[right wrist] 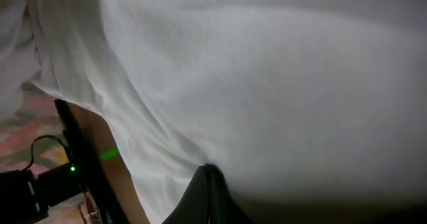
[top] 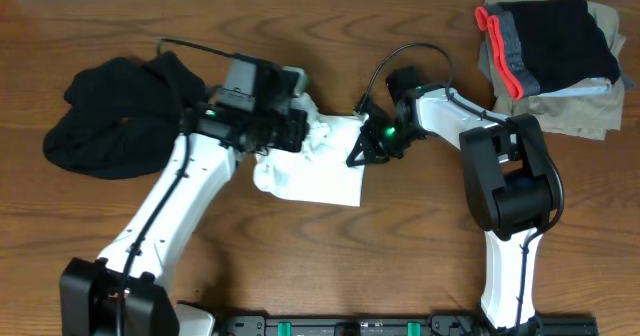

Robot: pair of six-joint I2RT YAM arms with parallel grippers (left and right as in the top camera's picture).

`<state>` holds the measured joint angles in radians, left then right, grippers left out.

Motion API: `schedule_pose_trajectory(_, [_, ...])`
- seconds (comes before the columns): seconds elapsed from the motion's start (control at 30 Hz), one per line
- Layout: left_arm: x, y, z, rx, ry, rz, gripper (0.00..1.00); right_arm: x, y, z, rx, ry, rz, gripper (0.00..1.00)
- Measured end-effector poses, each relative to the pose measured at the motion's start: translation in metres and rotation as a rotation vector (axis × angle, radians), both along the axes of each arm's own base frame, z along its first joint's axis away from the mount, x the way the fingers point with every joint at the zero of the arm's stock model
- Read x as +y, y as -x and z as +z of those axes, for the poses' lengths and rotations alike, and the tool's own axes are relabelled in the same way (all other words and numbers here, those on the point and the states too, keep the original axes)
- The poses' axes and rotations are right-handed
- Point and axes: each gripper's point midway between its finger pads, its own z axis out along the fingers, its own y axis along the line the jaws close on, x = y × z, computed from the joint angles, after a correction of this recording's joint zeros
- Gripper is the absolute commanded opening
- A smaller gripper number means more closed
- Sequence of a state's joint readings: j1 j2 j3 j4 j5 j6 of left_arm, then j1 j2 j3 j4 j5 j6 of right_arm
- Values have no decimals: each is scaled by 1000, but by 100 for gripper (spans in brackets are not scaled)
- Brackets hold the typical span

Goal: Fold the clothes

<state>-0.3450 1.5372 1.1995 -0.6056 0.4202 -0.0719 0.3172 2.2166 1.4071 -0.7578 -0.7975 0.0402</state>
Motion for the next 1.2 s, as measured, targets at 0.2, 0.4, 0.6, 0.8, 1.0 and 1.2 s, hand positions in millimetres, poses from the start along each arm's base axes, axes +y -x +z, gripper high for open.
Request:
schedule_pose_trajectory(0.2, [-26, 7, -8, -9, -23, -61, 6, 0, 0, 0, -2, -2, 3, 1])
schedule_pose_trajectory(0.4, [-41, 13, -38, 58, -56, -100, 7, 0, 0, 0, -3, -2, 5, 1])
schedule_pose_trajectory(0.6, [-53, 8, -43, 33, -52, -121, 37, 0, 0, 0, -2, -3, 4, 1])
schedule_pose_trajectory(0.8, [-68, 6, -36, -10, -25, -141, 98, -1, 0, 0, 1, -8, 0, 1])
schedule_pose_trajectory(1.0, [-53, -6, -34, 2, -11, -68, 98, -1, 0, 1, 4, -12, -2, 1])
schedule_pose_trajectory(1.2, [-5, -37, 5, -80, 29, 79, 98, -4, -2, 1, 17, -29, -16, 1])
